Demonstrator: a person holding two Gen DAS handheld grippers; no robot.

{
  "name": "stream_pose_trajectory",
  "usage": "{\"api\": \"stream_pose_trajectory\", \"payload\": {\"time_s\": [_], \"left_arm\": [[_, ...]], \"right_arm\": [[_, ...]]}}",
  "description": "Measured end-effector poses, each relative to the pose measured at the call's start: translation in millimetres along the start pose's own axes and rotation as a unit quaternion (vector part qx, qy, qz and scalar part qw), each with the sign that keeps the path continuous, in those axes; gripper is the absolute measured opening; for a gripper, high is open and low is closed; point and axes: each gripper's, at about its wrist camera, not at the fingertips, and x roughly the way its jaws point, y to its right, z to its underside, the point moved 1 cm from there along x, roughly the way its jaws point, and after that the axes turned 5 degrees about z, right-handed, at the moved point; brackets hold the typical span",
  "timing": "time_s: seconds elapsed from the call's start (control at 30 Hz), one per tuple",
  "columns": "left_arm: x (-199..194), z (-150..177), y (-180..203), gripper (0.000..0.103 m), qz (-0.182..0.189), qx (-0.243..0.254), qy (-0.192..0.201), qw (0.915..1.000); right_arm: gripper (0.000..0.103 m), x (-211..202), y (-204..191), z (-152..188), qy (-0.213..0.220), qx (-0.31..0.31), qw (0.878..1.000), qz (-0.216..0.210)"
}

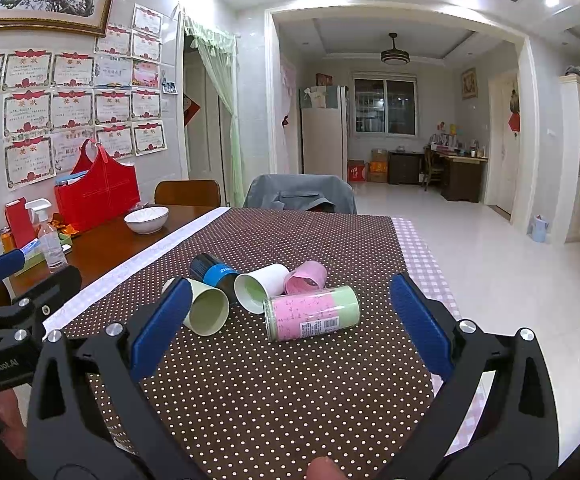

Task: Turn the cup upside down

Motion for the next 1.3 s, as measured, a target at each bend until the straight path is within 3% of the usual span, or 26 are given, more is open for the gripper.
{"api": "stream_pose_trajectory", "payload": {"time_s": [1.3], "left_arm": [[13.6, 4.9, -0.5, 0.099, -0.001, 0.012, -0.015, 0.9998]], "right_arm": [[0.097, 9.5, 1.2, -0.5, 0.000, -0.005, 1.000, 0.006]]}}
